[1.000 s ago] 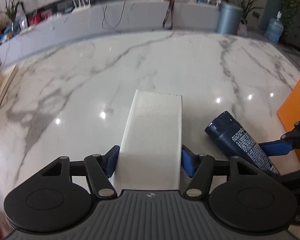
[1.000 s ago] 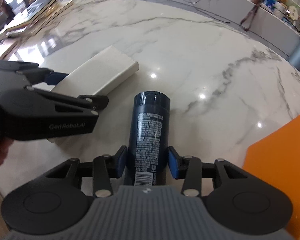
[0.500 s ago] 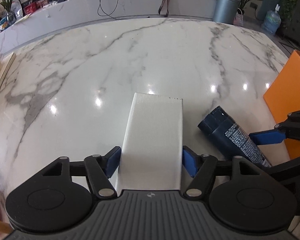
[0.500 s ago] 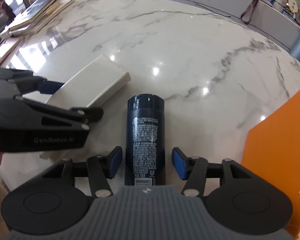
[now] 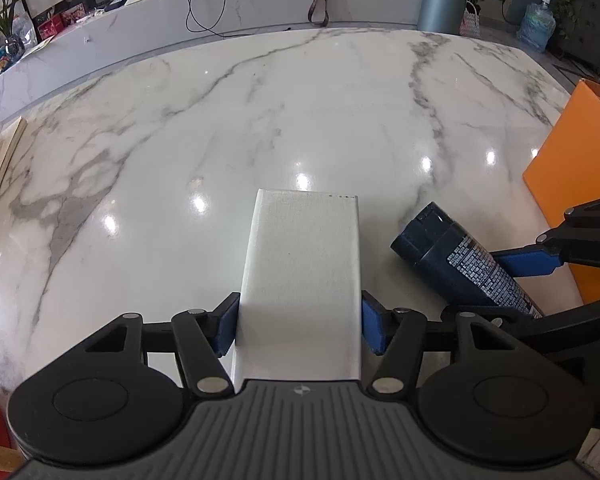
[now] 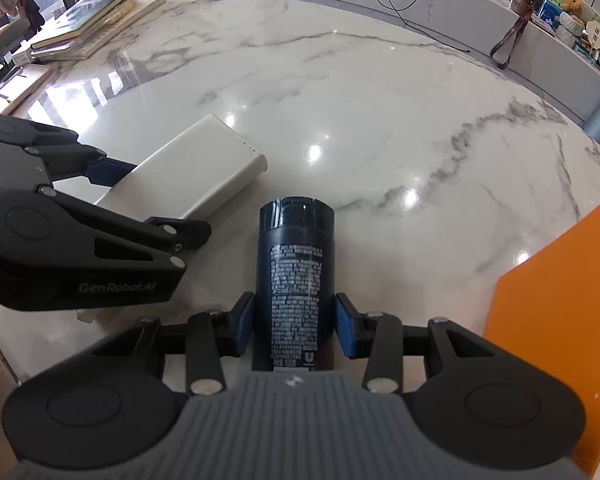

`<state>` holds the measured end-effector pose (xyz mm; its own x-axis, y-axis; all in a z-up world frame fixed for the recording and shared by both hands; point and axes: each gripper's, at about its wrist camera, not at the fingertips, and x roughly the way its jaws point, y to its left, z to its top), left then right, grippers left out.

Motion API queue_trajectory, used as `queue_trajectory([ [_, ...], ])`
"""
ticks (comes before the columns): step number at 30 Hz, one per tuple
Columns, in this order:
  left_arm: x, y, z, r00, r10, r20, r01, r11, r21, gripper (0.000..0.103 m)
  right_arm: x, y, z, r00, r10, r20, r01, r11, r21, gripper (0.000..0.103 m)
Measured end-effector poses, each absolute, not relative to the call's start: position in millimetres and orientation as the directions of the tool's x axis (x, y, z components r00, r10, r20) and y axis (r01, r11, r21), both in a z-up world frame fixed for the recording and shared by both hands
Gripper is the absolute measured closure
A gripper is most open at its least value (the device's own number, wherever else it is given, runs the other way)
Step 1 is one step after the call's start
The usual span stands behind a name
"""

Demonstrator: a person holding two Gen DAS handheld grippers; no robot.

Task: Organize rigid objects
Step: 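Lift the spray can with right gripper while left lifts the white box toward the orange box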

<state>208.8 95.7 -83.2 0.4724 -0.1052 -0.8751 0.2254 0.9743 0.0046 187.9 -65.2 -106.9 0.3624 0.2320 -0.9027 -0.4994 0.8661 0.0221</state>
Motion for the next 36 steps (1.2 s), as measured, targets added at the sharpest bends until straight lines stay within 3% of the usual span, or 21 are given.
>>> queue_trajectory([
  [12, 192.0, 103.3, -42.9, 0.51, -0.135, -0.85, 0.178, 0.983, -0.05, 0.033, 173.9, -74.6, -65.3, 0.432, 0.286, -0.855, -0.49, 0.871, 0.044, 0.061],
  [22, 167.2, 100.1, 20.3, 0.601, -0.167, -0.782, 0.153, 0.984, -0.093, 0.033, 148.0, -93.0, -0.8, 0.525, 0.34, -0.78, -0.485, 0.873, 0.054, 0.061],
  [36, 150.6, 40.1, 83.8, 0.674, -0.254, -0.694, 0.237, 0.964, -0.123, 0.033, 116.7, -171.8, 64.7, 0.655, 0.275, -0.704, -0.399, 0.917, -0.013, 0.061],
])
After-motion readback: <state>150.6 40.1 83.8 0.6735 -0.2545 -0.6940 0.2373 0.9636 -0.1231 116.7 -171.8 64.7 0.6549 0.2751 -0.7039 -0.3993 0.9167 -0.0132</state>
